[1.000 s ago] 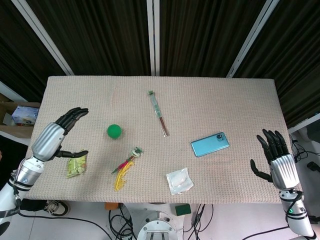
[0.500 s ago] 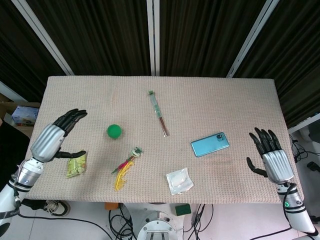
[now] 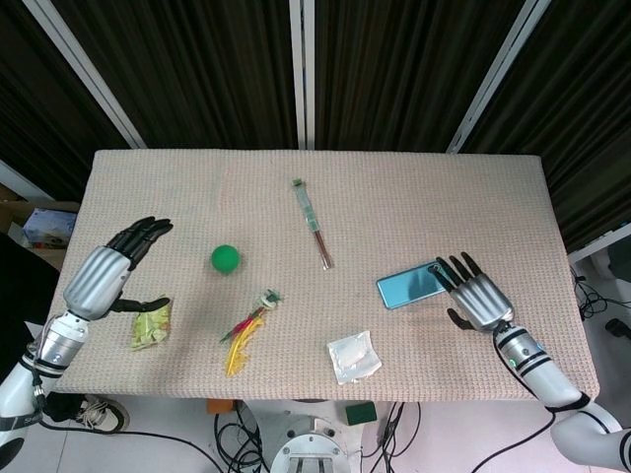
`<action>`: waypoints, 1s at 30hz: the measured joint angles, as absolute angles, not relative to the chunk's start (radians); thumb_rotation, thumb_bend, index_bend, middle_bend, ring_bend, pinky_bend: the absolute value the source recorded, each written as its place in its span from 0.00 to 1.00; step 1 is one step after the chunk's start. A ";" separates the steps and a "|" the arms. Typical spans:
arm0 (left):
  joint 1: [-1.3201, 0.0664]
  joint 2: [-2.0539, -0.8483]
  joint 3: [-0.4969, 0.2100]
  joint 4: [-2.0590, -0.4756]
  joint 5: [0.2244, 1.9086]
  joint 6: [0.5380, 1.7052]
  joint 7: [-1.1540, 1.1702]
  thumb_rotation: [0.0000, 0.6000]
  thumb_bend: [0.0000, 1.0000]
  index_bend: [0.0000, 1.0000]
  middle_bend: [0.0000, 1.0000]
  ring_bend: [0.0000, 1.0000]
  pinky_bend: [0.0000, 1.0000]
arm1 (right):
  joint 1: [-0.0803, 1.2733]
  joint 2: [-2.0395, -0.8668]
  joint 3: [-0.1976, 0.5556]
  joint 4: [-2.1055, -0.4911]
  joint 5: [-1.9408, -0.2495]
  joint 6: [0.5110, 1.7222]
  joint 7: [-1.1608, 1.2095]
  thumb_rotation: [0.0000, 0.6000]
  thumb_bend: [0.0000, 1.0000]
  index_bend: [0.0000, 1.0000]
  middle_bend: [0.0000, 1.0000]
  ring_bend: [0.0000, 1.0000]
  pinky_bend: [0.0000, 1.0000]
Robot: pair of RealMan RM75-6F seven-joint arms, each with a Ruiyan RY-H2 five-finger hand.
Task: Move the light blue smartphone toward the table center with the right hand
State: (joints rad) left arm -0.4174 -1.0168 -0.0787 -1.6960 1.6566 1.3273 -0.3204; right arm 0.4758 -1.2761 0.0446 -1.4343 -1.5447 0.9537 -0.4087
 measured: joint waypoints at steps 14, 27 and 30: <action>-0.426 -1.027 -0.075 -1.675 1.650 1.324 -0.320 0.97 0.04 0.07 0.07 0.03 0.18 | 0.557 -1.403 0.042 -1.329 -1.479 0.859 -0.413 0.73 0.45 0.00 0.07 0.00 0.00; -0.431 -1.033 -0.069 -1.656 1.647 1.321 -0.337 0.98 0.04 0.07 0.07 0.03 0.18 | 0.580 -1.445 0.017 -1.277 -1.487 0.869 -0.397 0.77 0.46 0.00 0.17 0.00 0.00; -0.432 -1.034 -0.068 -1.654 1.645 1.320 -0.338 0.99 0.04 0.07 0.07 0.03 0.18 | 0.584 -1.453 0.013 -1.268 -1.487 0.869 -0.394 0.78 0.46 0.00 0.18 0.00 0.00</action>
State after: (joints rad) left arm -0.4320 -1.0341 -0.0682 -1.6535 1.6453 1.3202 -0.3384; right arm 0.5841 -1.4529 0.0134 -1.2683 -1.4871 0.8686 -0.3939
